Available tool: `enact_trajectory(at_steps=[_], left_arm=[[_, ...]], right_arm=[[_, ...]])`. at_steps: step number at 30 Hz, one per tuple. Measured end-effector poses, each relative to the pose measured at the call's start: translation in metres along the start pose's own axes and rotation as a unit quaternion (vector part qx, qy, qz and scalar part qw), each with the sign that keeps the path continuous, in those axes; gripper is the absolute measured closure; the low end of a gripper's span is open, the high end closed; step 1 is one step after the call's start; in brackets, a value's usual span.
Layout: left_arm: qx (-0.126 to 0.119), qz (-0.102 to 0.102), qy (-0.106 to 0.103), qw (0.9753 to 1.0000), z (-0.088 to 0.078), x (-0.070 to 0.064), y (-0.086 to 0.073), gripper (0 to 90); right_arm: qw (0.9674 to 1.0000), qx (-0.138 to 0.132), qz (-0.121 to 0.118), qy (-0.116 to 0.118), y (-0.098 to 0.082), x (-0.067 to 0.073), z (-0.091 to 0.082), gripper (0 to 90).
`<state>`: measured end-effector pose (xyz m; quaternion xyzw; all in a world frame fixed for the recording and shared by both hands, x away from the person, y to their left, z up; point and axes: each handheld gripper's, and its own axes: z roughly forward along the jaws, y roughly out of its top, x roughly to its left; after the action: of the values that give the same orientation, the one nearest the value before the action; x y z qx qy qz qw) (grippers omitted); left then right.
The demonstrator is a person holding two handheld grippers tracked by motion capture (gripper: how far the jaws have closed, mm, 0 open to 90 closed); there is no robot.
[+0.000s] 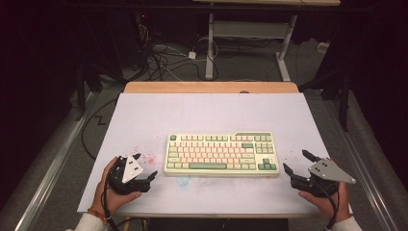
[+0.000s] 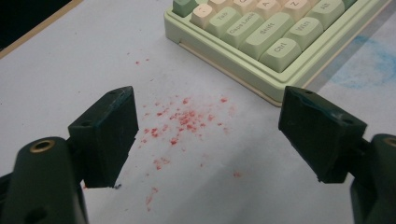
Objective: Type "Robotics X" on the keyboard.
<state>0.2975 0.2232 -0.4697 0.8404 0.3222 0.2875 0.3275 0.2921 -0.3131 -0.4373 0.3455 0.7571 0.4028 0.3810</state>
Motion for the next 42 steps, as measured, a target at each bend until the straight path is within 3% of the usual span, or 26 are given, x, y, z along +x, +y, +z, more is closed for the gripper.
enact_trajectory(at_steps=[13, 21, 24, 25, 30, 36, 42], left_arm=[[0.001, 0.006, -0.002, 1.0000, -0.001, -0.001, -0.001, 18.7], [0.000, 0.004, 0.001, 1.0000, -0.004, -0.001, -0.002, 18.7], [0.001, 0.000, 0.002, 1.0000, -0.004, -0.001, -0.002, 18.8], [0.002, -0.001, 0.001, 1.0000, -0.003, -0.001, -0.002, 18.8], [0.006, -0.001, -0.001, 1.0000, -0.001, -0.002, -0.002, 19.2], [0.013, -0.001, -0.004, 0.9999, 0.001, -0.003, -0.002, 19.4], [0.012, -0.002, -0.002, 0.9999, 0.001, -0.003, -0.002, 19.9]], right_arm=[[1.0000, 0.001, 0.000, -0.005, 0.001, 0.001, -0.004, 24.7], [1.0000, 0.002, -0.002, 0.003, 0.004, 0.002, -0.002, 26.9], [0.9999, 0.004, -0.004, 0.013, 0.005, 0.002, -0.001, 31.9], [0.9995, 0.006, -0.003, 0.029, 0.008, 0.001, 0.001, 36.7], [0.9985, 0.017, 0.003, 0.051, 0.020, 0.000, 0.008, 61.2], [0.9950, 0.027, -0.013, 0.095, 0.037, 0.007, 0.019, 87.4], [0.9899, 0.040, -0.033, 0.132, 0.049, 0.023, 0.039, 90.0]])
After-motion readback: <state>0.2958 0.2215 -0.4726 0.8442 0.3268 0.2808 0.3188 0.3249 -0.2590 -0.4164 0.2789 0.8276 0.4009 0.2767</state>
